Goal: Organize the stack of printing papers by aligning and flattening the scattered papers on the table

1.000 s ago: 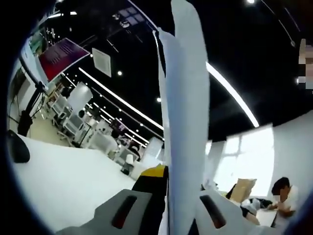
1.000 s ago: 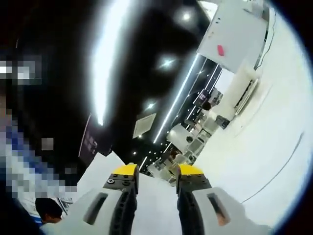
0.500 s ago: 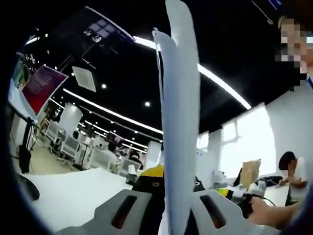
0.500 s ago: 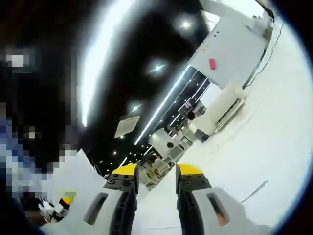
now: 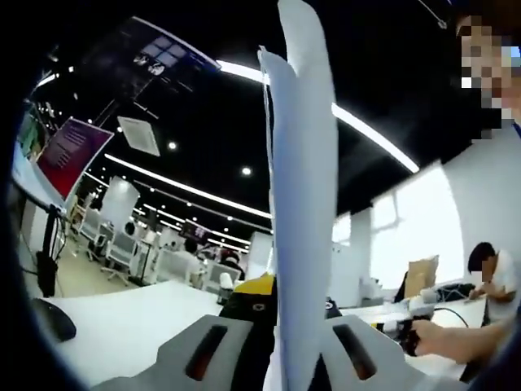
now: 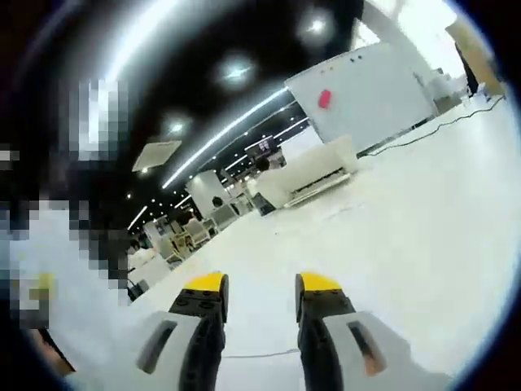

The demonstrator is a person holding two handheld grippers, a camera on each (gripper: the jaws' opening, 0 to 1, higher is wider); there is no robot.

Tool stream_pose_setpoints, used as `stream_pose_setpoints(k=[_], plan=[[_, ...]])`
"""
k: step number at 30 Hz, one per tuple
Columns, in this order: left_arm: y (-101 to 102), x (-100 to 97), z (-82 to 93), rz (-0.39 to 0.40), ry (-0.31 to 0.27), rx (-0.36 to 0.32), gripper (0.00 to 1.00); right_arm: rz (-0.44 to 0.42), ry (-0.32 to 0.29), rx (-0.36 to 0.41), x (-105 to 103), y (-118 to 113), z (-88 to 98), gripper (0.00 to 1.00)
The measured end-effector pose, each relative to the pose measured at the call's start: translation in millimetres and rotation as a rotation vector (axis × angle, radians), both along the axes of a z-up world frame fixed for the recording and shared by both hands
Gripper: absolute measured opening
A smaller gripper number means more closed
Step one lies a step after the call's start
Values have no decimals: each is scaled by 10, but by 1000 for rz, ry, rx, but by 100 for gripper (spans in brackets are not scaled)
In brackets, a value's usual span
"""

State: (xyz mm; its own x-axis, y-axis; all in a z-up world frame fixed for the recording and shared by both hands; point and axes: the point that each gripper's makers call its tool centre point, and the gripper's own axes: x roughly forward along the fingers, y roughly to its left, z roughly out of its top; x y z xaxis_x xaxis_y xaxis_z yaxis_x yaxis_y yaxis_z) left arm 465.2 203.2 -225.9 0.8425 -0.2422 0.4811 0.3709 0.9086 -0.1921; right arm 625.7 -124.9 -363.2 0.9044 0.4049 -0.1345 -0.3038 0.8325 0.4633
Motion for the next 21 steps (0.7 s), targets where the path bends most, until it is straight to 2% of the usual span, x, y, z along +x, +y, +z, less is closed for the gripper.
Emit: stream_pose_setpoints(k=[3,5,12,15,21], plan=[[4,-1,-4,-1,-1,-5,7,-6,42,-86,4,10,-188,36],[0,-4,0,-3,-4,-6,7,1,53,-99,-3,69,-231,40],[6,-19,-8,-3,-9,-6,6,32,69,-288,53,127,-429,58],[18,-31,-10,-1,-12,-7,6,36,74,-402,126,134,-510,66],[10,-39,-32,1,-13,-8,6,41,54,-550,165,181,-591,70]])
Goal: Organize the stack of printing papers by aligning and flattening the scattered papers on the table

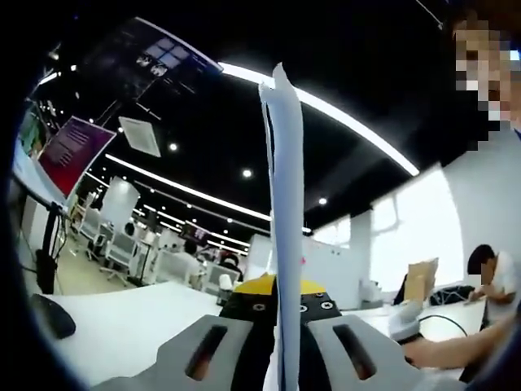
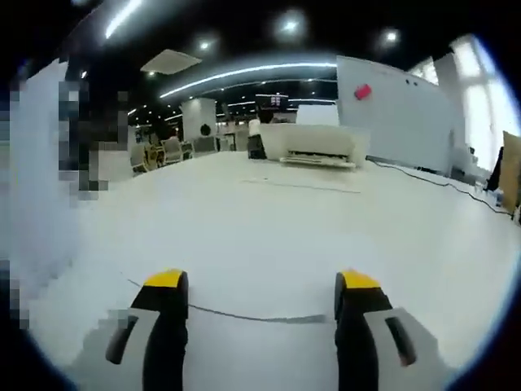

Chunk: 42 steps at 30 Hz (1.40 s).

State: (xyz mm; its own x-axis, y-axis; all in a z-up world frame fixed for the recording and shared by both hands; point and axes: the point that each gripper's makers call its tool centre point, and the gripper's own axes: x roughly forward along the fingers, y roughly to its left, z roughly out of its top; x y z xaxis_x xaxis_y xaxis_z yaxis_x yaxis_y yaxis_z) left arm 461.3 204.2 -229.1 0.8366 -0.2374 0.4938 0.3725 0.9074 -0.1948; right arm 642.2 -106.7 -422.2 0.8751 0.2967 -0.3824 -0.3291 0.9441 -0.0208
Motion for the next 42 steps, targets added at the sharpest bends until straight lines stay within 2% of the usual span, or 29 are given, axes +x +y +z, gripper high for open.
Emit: stream_pose_setpoints(k=[1,2,3,4,5,6,16,24,27,33,37,42], plan=[[1,-1,0,2,-1,1,6,7,-1,-16,2,25,-18,71],[1,-2,1,5,-2,4,6,19,25,-28,-7,50,-82,71],[1,-2,1,5,-2,5,6,8,24,37,-1,115,-81,70],[1,-2,1,5,-2,5,6,18,30,10,-2,84,-97,70],[-3,-3,2,3,-2,4,6,23,33,39,5,103,-112,70],[-4,-3,2,3,-2,3,6,33,29,14,6,93,-117,70],[-20,-5,-1,-3,-5,-8,6,44,18,23,-45,131,-103,68],[-44,-12,-35,-9,4,-12,6,78,12,24,-76,191,-82,60],[-34,-17,-40,-7,3,-17,6,98,11,27,-101,216,-70,53],[-25,-23,-44,-5,4,-19,6,120,11,29,-122,238,-49,45],[-29,-26,-45,-5,3,-19,6,141,13,29,-138,268,-42,29],[-33,-28,-46,-5,3,-18,6,177,15,32,-143,337,-36,18]])
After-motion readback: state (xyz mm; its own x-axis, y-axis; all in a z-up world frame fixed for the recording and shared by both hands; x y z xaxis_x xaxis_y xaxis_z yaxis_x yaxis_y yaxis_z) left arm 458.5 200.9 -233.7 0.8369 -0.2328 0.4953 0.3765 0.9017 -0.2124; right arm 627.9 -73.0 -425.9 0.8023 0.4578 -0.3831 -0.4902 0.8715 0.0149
